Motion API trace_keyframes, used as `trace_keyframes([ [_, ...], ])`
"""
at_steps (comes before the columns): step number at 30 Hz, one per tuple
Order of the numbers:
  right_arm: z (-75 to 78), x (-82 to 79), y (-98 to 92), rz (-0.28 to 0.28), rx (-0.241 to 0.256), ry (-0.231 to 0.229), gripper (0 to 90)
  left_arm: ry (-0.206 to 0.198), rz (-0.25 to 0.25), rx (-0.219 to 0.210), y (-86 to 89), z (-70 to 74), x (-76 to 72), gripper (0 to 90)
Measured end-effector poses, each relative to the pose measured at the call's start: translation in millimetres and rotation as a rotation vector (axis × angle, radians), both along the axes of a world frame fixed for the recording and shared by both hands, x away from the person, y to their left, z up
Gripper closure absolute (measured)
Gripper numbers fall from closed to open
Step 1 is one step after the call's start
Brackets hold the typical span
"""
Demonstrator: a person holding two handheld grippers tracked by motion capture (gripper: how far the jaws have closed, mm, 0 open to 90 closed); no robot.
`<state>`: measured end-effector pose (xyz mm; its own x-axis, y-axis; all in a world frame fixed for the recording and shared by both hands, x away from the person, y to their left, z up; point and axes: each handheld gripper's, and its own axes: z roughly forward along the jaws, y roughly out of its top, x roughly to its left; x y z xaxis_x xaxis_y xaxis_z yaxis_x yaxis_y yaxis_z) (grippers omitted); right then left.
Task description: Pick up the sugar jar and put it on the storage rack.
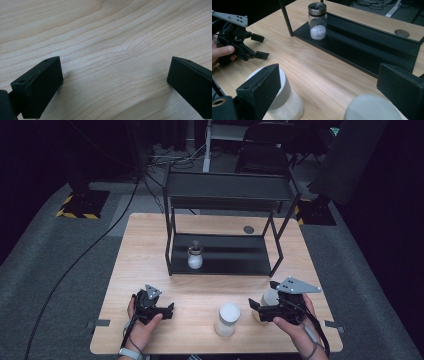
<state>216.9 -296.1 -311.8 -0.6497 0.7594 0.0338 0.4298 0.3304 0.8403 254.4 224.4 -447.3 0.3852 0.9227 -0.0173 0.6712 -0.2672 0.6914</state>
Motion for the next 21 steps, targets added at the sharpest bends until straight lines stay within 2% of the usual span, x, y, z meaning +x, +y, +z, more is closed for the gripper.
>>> trace_keyframes([
  [5, -0.6, -2.9, 14.7, -0.012, -0.016, -0.009, 5.0, 0.0, 0.0, 0.001, -0.1, 0.0, 0.0, 0.3],
  [21, -9.6, -4.0, 45.2, 0.017, -0.035, -0.011, 5.1, 0.0, 0.0, 0.0, -0.1, 0.0, 0.0, 0.3],
])
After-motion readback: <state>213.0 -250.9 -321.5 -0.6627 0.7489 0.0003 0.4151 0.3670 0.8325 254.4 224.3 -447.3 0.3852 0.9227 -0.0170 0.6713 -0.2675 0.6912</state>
